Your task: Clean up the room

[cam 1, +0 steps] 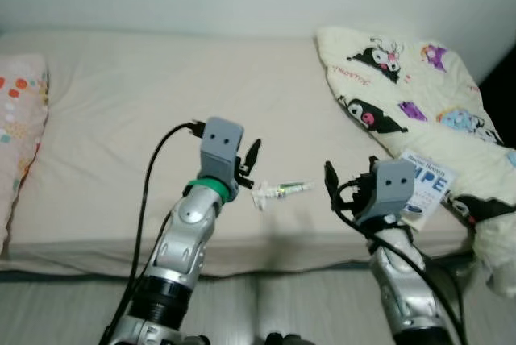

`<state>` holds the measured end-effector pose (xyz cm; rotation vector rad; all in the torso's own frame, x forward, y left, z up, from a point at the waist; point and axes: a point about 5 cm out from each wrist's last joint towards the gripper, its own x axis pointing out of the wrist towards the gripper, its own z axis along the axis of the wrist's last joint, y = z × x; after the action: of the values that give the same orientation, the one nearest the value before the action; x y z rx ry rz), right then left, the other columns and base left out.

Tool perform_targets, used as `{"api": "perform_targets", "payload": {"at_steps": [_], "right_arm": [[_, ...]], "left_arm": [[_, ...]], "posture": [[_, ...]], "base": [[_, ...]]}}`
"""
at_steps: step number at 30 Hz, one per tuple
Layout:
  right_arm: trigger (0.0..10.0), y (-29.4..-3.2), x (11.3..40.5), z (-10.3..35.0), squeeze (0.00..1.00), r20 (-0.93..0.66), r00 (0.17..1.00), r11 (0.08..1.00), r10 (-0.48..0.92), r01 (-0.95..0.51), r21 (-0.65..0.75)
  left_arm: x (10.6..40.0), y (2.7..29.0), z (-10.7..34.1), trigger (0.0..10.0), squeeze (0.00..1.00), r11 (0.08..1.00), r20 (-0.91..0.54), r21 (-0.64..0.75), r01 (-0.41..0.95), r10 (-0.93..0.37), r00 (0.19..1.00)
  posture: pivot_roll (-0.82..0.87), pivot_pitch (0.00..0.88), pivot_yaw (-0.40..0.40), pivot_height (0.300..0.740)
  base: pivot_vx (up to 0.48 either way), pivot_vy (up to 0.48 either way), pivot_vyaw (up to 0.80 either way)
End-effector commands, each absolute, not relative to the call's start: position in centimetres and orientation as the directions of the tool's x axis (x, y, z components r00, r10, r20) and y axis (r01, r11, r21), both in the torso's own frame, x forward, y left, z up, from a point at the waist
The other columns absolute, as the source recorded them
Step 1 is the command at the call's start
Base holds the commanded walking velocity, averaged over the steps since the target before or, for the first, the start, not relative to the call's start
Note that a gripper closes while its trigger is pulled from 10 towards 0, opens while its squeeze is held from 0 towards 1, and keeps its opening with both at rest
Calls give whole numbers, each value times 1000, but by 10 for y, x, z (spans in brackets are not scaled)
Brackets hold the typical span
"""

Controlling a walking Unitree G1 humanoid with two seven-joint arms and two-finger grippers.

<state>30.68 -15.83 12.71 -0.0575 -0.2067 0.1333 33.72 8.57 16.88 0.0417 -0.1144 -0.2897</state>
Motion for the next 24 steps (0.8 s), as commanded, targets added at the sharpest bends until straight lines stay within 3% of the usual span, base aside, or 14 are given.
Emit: {"api": "perform_targets", "payload": {"at_steps": [1, 24], "right_arm": [[10000, -164, 303, 120, 0, 173, 978, 992, 119, -108, -70], [10000, -164, 303, 120, 0, 189, 977, 994, 103, -94, -55]], "left_arm": [[335, 81, 162, 10000, 0, 954, 81, 53, 296, -300, 950], [332, 83, 157, 10000, 0, 952, 66, 58, 302, -305, 950]], "posture": [[-55, 140, -4, 740], [-55, 140, -4, 730]], "base": [[0, 0, 0], [0, 0, 0]]}}
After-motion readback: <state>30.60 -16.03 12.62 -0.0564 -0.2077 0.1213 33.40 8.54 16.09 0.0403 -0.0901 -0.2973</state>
